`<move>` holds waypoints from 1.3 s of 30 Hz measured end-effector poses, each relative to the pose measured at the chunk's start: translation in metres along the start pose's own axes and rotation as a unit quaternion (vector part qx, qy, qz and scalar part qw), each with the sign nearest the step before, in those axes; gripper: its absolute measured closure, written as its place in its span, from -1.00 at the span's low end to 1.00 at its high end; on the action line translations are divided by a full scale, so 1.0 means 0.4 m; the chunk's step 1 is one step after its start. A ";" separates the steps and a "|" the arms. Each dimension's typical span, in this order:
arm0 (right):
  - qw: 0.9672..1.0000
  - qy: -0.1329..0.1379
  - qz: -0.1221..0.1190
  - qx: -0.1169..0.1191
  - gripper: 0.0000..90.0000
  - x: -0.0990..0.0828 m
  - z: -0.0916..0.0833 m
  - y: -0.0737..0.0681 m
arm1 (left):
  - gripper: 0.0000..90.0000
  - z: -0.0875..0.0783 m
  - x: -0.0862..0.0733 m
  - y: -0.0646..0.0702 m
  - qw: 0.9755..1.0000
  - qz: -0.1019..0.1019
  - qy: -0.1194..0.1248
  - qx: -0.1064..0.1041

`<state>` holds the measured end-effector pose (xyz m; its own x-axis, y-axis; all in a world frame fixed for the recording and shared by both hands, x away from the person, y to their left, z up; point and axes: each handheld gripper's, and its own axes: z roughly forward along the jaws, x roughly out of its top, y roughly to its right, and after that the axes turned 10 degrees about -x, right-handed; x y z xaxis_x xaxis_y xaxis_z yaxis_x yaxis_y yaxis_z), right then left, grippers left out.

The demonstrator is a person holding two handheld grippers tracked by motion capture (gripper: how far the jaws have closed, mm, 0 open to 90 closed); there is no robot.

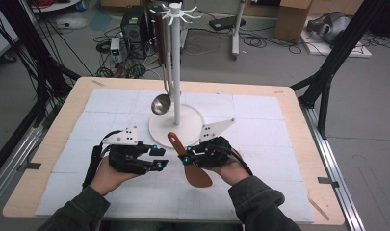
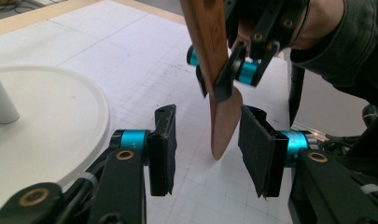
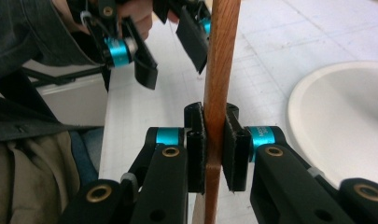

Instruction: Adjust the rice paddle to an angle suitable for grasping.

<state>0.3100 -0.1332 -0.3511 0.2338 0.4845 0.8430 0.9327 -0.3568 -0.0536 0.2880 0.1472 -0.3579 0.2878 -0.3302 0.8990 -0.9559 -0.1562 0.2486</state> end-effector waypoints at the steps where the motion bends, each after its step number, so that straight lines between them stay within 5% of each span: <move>1: 1.000 0.003 0.001 -0.002 0.83 0.002 -0.004 0.003 | 0.22 -0.002 0.000 0.000 1.000 0.001 -0.002 0.001; 15: 0.999 0.041 0.025 -0.016 0.83 0.019 -0.044 0.045 | 0.07 -0.054 -0.022 -0.003 1.000 0.007 -0.011 0.027; 39: 0.998 0.046 0.039 -0.033 0.83 0.046 -0.057 0.103 | -0.19 -0.129 -0.070 -0.012 0.997 0.006 -0.014 0.076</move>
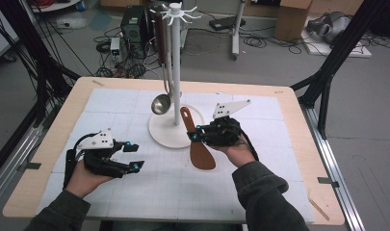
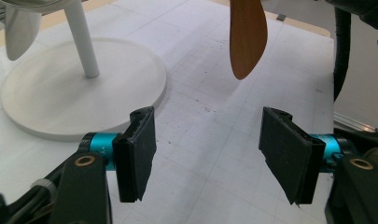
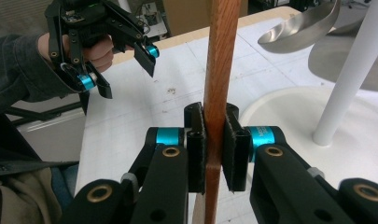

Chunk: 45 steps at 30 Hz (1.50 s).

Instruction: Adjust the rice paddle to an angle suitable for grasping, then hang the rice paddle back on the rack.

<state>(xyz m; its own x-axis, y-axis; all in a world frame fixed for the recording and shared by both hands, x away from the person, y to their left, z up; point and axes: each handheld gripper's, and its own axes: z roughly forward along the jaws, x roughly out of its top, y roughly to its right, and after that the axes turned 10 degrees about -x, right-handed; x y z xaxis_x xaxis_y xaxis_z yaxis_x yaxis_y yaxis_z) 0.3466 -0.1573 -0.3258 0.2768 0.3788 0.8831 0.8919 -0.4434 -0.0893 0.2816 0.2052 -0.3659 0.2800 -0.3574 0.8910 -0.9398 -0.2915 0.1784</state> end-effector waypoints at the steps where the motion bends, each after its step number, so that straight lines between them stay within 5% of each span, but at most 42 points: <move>1: 1.000 0.001 -0.001 0.001 0.83 0.004 0.000 0.001 | -0.19 -0.002 -0.001 -0.001 1.000 0.001 0.000 0.002; 35: 1.000 0.026 -0.013 0.007 0.83 0.111 0.013 0.023 | -0.56 -0.017 -0.017 -0.013 0.999 -0.014 0.001 0.036; 45: 0.999 0.046 -0.022 0.011 0.83 0.175 0.002 0.028 | -0.61 -0.019 -0.017 -0.020 0.999 -0.020 0.007 0.046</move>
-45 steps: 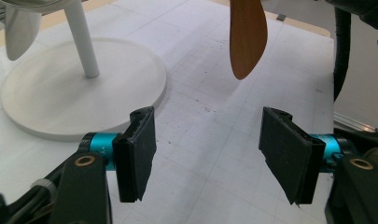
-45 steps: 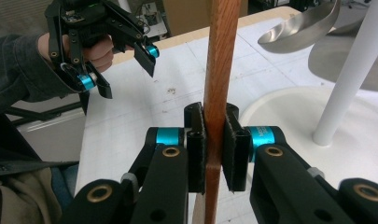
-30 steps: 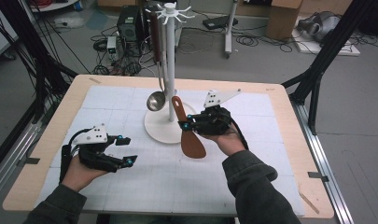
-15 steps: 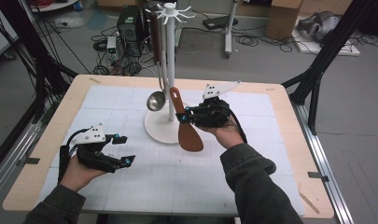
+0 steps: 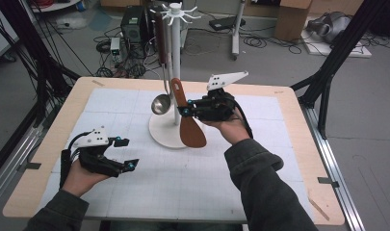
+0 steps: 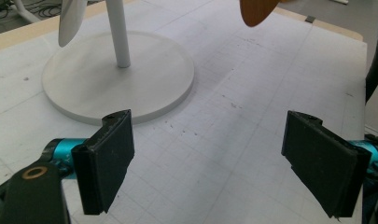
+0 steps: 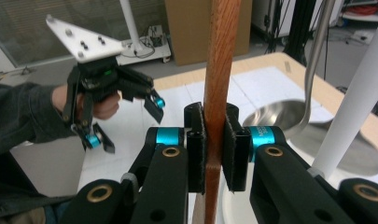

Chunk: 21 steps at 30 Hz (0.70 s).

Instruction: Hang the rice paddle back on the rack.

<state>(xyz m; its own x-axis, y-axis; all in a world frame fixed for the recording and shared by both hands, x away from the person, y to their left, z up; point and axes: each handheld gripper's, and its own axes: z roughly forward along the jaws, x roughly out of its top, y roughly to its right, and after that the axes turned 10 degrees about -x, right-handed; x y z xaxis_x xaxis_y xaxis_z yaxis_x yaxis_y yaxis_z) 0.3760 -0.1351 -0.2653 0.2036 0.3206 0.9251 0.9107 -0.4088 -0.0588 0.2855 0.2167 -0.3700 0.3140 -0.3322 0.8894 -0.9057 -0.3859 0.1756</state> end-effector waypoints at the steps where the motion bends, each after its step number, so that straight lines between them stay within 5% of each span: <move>1: 1.000 0.001 0.000 -0.001 0.83 0.005 -0.001 0.000 | -0.61 0.000 0.000 0.000 1.000 0.000 -0.001 -0.002; 21: 0.999 0.037 -0.010 -0.007 0.83 0.124 0.002 0.013 | -0.76 0.004 -0.004 -0.002 1.000 0.000 -0.008 0.011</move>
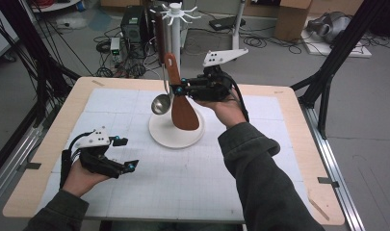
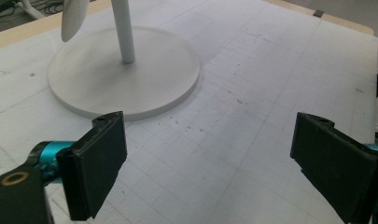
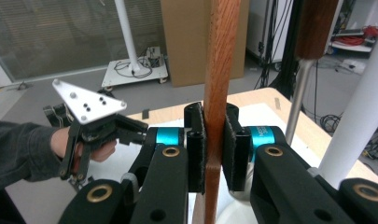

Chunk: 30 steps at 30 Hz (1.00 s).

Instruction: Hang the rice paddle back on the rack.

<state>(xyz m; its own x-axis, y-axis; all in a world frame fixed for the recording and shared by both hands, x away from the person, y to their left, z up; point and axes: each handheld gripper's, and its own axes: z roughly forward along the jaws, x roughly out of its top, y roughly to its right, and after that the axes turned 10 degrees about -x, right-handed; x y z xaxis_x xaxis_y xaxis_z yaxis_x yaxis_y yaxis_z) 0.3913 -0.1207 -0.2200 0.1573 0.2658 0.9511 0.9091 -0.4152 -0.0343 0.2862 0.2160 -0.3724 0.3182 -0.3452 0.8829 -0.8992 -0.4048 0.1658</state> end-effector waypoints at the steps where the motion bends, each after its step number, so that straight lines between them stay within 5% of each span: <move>1: 1.000 0.002 0.002 0.001 0.83 0.004 0.001 0.002 | -0.77 0.000 0.000 0.000 1.000 0.000 0.000 0.001; 30: 1.000 0.020 -0.007 -0.012 0.83 0.128 0.008 0.024 | -0.90 -0.002 -0.004 -0.006 1.000 -0.009 0.004 0.011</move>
<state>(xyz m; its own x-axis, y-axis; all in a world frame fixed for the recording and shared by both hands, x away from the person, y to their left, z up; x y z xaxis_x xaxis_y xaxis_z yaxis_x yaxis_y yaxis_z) 0.4094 -0.1082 -0.1726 0.1293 0.2372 0.9628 0.9013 -0.4330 -0.0143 0.2874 0.2183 -0.3738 0.3313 -0.3317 0.8833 -0.8869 -0.4290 0.1715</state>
